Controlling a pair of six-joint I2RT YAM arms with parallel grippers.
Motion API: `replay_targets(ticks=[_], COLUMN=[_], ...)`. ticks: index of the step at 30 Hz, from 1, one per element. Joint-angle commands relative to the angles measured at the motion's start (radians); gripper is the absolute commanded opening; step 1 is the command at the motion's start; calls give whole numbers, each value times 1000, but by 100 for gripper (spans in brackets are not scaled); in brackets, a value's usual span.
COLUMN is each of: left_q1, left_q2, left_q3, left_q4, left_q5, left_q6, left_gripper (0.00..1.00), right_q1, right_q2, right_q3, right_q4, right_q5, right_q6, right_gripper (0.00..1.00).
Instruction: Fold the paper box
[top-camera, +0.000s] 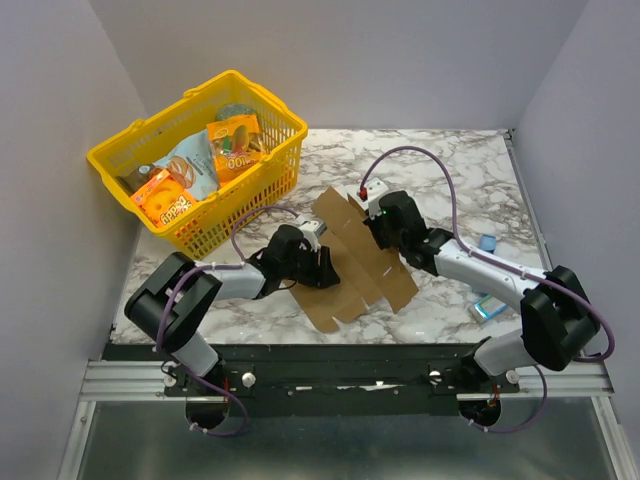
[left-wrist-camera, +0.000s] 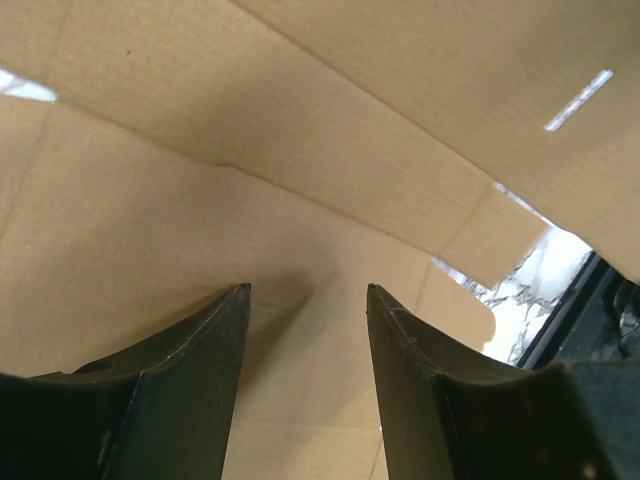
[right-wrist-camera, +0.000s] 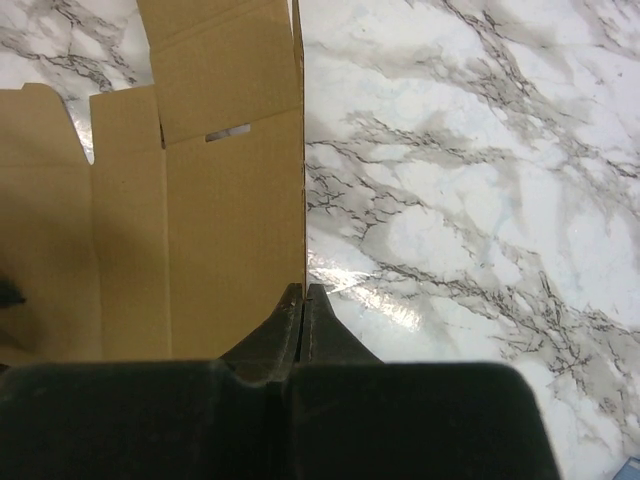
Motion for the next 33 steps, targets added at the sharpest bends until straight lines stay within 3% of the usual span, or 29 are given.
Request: replay_targets(ticks=[1, 16, 33], left_q1=[-7, -12, -13], left_q2=[59, 139, 144], left_q3=[-13, -19, -41], left_q4=[65, 145, 287], left_q5=[9, 37, 83], left_q6=[-4, -40, -90], left_gripper=[60, 58, 61], right_q1=[27, 142, 143], right_q2=[-30, -160, -34], right_q3=[-14, -8, -62], right_q4=[42, -57, 0], right_q5=[43, -94, -32], right_q6=[14, 149, 150], right_gripper=[1, 1, 1])
